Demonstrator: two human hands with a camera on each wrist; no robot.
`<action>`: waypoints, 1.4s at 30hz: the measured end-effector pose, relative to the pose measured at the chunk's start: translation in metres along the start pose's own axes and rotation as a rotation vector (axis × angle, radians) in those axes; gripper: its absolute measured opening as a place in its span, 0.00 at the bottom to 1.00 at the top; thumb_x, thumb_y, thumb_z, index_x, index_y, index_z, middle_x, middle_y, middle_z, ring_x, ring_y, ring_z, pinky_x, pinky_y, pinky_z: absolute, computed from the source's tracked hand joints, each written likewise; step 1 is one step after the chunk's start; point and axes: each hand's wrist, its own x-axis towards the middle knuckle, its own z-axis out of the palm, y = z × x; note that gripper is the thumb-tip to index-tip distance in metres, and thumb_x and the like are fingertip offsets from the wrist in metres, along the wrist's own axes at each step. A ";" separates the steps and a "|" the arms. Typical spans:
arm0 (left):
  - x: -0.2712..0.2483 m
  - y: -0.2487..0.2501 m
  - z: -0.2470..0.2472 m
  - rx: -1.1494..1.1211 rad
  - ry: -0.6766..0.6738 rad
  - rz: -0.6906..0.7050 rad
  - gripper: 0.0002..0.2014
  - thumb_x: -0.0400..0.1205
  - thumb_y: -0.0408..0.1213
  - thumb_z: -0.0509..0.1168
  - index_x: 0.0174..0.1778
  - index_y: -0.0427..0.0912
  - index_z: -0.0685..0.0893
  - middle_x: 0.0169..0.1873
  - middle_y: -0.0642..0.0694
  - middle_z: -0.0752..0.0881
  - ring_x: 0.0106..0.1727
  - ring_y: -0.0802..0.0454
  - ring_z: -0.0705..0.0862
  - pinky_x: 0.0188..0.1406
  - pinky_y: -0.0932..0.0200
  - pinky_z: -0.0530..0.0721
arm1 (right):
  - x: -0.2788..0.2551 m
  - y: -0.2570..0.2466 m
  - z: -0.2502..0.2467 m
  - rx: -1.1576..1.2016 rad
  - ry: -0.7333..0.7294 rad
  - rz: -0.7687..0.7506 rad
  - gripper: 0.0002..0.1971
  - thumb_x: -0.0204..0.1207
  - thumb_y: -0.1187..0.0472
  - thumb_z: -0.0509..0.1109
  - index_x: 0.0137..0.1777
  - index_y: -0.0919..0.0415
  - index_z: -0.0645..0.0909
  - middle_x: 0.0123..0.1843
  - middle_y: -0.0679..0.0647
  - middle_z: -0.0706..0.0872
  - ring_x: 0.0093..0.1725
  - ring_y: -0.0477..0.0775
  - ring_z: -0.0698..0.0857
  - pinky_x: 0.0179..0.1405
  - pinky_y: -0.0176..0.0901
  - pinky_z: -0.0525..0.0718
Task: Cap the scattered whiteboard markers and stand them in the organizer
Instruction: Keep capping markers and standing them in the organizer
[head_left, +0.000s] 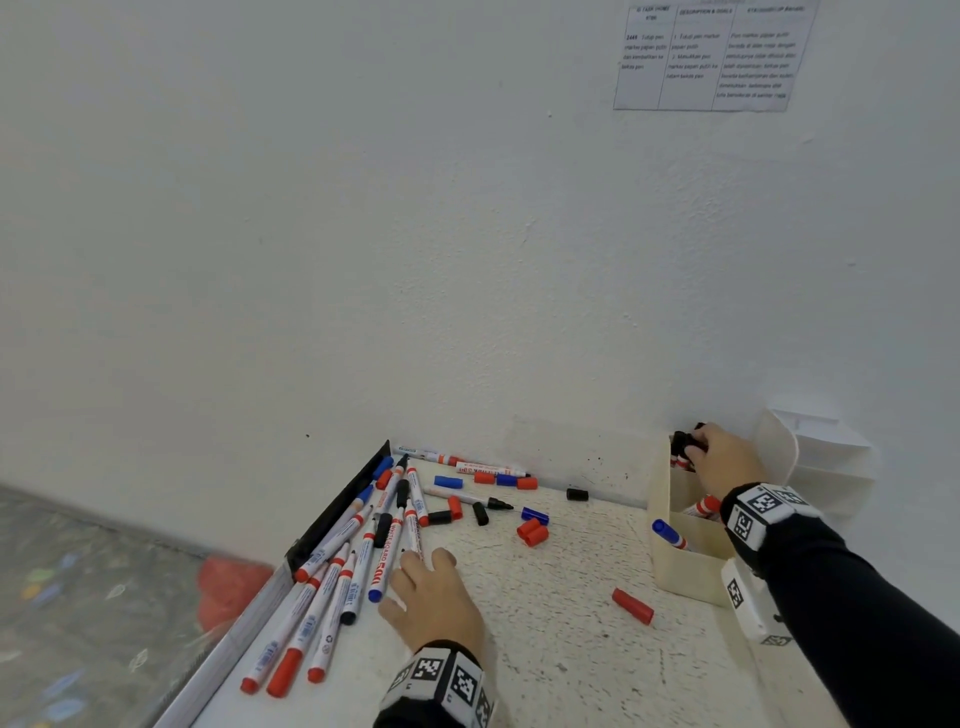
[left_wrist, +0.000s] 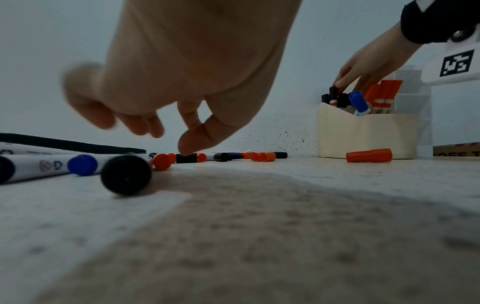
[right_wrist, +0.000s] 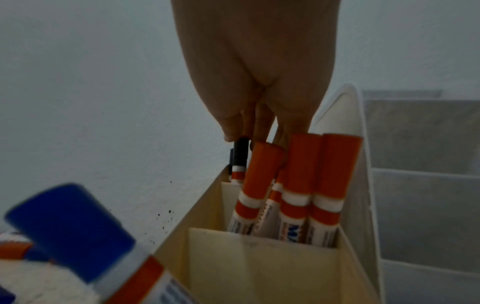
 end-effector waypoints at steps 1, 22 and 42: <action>0.000 0.000 0.000 0.027 -0.020 -0.035 0.22 0.81 0.36 0.60 0.70 0.53 0.65 0.74 0.41 0.61 0.75 0.43 0.61 0.71 0.45 0.67 | 0.000 0.001 0.003 -0.048 -0.016 -0.002 0.16 0.82 0.65 0.59 0.67 0.69 0.74 0.65 0.68 0.81 0.64 0.67 0.77 0.63 0.49 0.73; 0.009 -0.003 -0.009 -0.431 0.043 -0.045 0.20 0.85 0.37 0.55 0.73 0.45 0.63 0.70 0.39 0.66 0.55 0.48 0.83 0.53 0.58 0.84 | -0.032 -0.012 0.009 -0.017 -0.078 -0.151 0.19 0.78 0.70 0.58 0.70 0.67 0.72 0.73 0.62 0.72 0.72 0.60 0.72 0.73 0.48 0.69; 0.039 -0.054 -0.039 -0.745 -0.187 0.024 0.17 0.79 0.39 0.68 0.65 0.47 0.80 0.56 0.45 0.87 0.54 0.47 0.87 0.58 0.48 0.85 | -0.089 -0.044 0.072 -0.609 -0.776 -0.180 0.23 0.77 0.60 0.67 0.72 0.61 0.71 0.74 0.58 0.74 0.72 0.58 0.74 0.69 0.45 0.72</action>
